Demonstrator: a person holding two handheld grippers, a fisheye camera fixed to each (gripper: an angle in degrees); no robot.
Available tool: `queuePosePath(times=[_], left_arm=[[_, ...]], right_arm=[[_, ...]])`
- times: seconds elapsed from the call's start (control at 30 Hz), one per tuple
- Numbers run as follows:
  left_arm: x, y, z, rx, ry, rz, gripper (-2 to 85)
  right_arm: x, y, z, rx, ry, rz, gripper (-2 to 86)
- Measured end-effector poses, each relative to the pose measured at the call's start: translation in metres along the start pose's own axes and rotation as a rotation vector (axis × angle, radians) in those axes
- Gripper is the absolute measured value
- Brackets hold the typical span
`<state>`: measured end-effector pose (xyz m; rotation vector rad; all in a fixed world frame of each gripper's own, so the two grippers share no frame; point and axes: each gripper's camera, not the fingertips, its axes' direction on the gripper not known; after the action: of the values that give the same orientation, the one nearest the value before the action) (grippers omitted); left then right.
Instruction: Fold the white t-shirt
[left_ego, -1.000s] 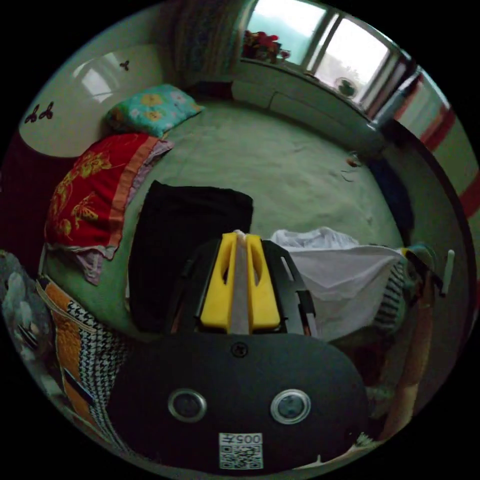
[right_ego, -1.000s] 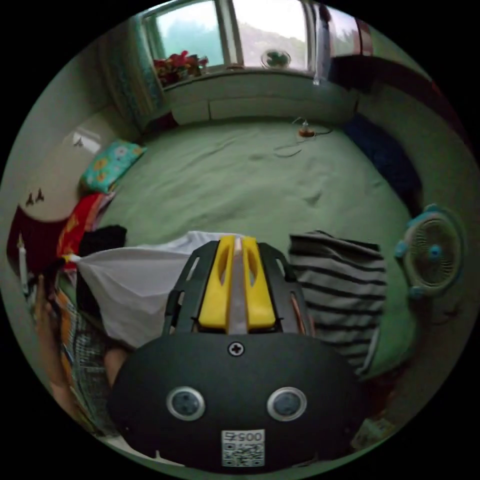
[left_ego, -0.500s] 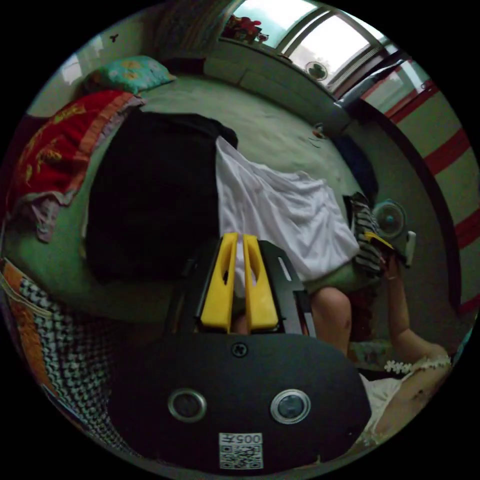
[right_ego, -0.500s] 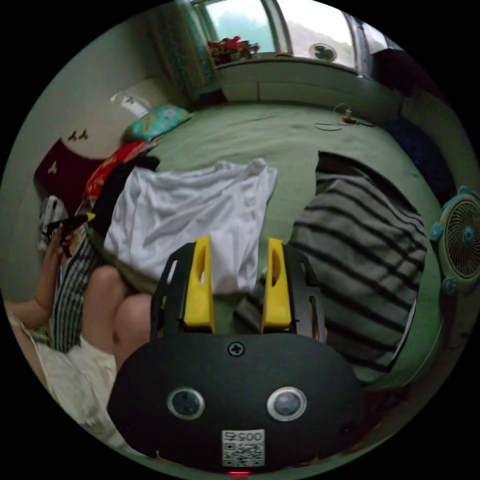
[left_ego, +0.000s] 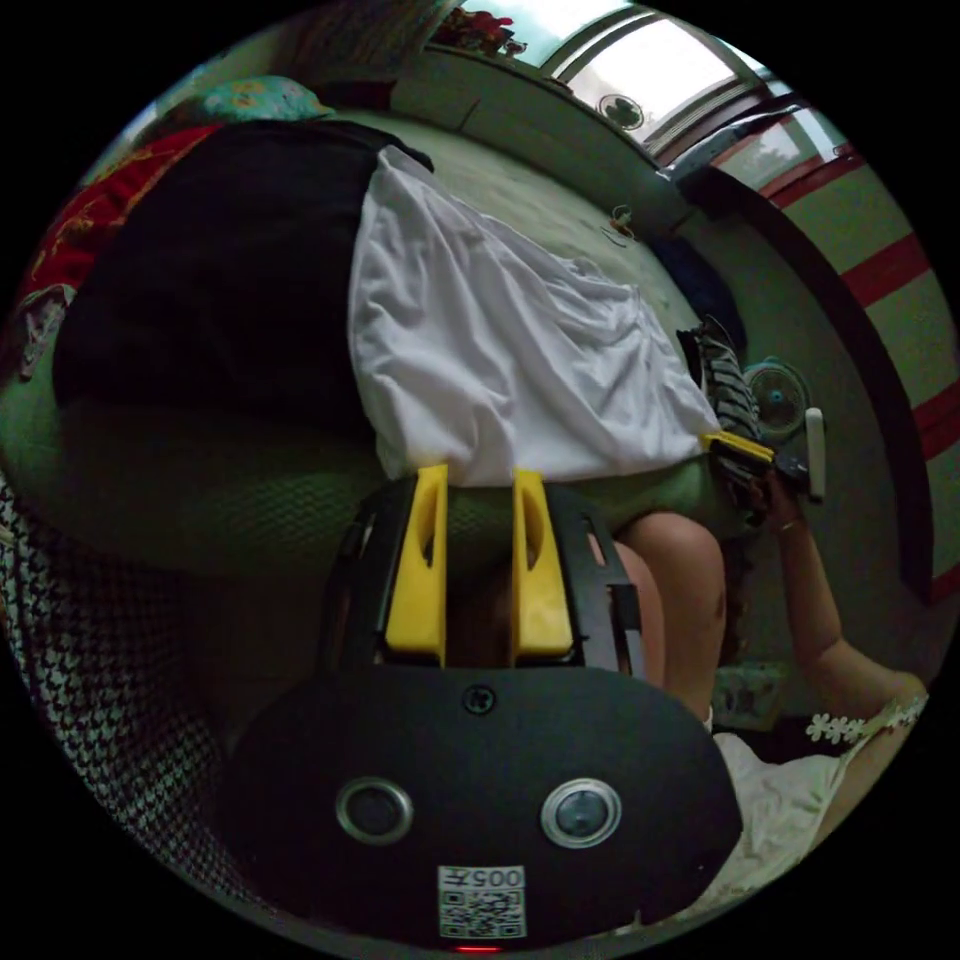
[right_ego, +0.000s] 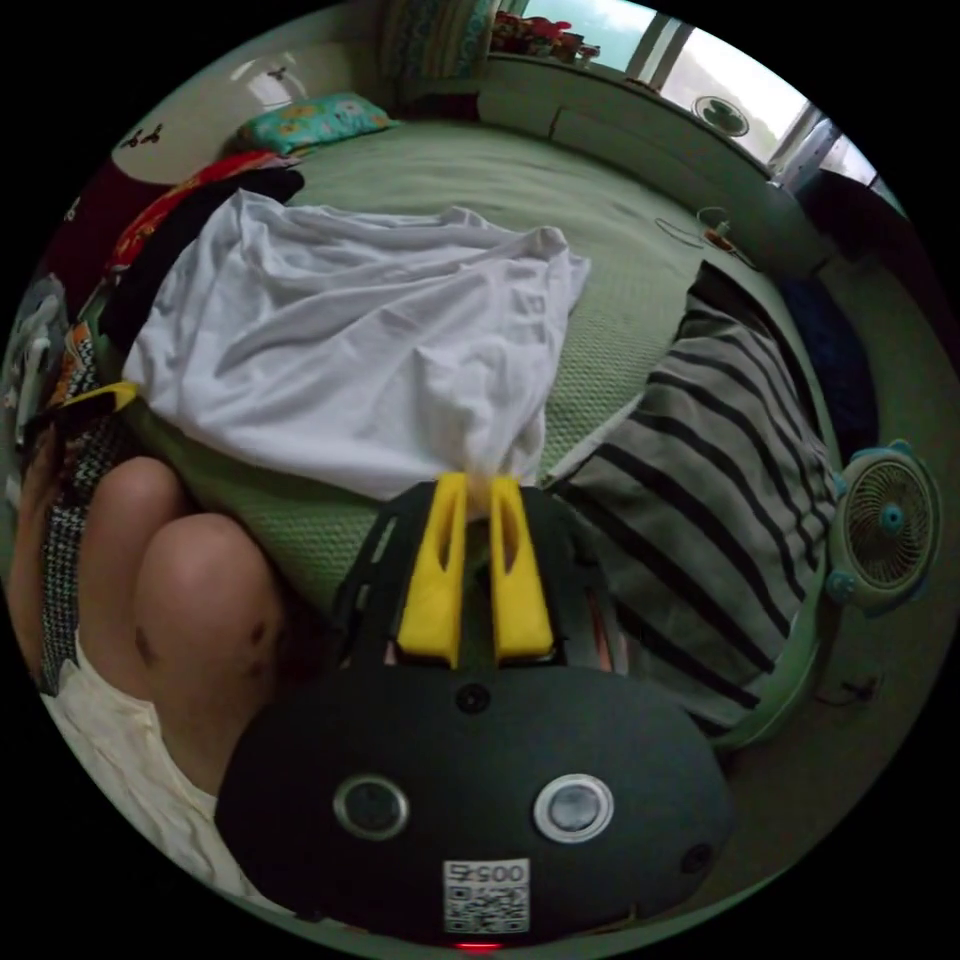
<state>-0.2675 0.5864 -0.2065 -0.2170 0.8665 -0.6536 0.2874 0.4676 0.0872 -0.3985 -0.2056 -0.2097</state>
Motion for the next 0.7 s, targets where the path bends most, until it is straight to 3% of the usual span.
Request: queuePosePath(times=[0.03, 0.17, 0.33, 0.47, 0.7], left_arm=[[-0.002, -0.006, 0.008, 0.001, -0.007, -0.028, 1.7], [-0.008, -0.018, 0.017, -0.028, -0.02, -0.057, 0.3], [-0.02, -0.016, -0.007, 0.023, -0.199, -0.045, 0.0], [-0.032, -0.016, -0.002, 0.018, -0.179, -0.067, 0.3], [0.024, -0.074, -0.01, 0.151, -0.157, 0.165, 5.2]], right_arm=[[-0.003, -0.004, 0.004, -0.014, -0.011, 0.013, -0.1], [-0.005, -0.003, -0.001, -0.028, -0.025, 0.064, -1.6], [0.002, 0.018, -0.012, -0.004, -0.202, 0.183, -1.3], [-0.009, 0.026, 0.02, -0.072, -0.144, 0.192, 1.8], [-0.015, 0.011, -0.018, 0.095, -0.262, 0.202, 6.8]])
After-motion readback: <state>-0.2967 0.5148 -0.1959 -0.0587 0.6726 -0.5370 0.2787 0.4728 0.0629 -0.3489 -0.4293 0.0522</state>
